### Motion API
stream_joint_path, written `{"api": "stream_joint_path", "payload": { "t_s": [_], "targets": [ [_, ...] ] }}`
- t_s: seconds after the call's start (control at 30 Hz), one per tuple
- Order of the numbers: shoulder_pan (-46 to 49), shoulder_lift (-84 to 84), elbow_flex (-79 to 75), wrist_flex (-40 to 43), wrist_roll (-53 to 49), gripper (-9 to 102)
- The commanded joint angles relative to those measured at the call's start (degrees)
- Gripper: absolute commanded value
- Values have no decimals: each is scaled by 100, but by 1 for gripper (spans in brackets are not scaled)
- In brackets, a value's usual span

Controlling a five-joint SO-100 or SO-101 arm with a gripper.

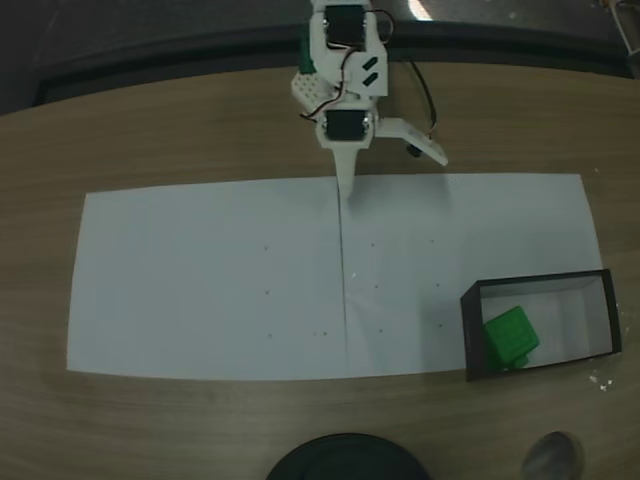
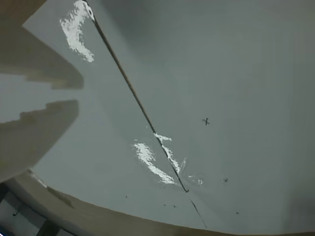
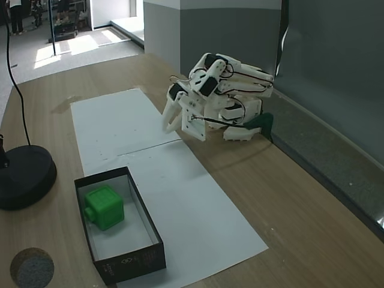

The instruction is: Grab a green square and put it in the box.

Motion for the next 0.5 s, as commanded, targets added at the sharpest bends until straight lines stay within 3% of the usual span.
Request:
{"api": "stream_joint_path", "payload": {
  "t_s": [0.0, 0.47],
  "targets": [
    [35, 123, -352, 413, 18, 0],
    [35, 123, -387, 580, 35, 0]
  ]
}}
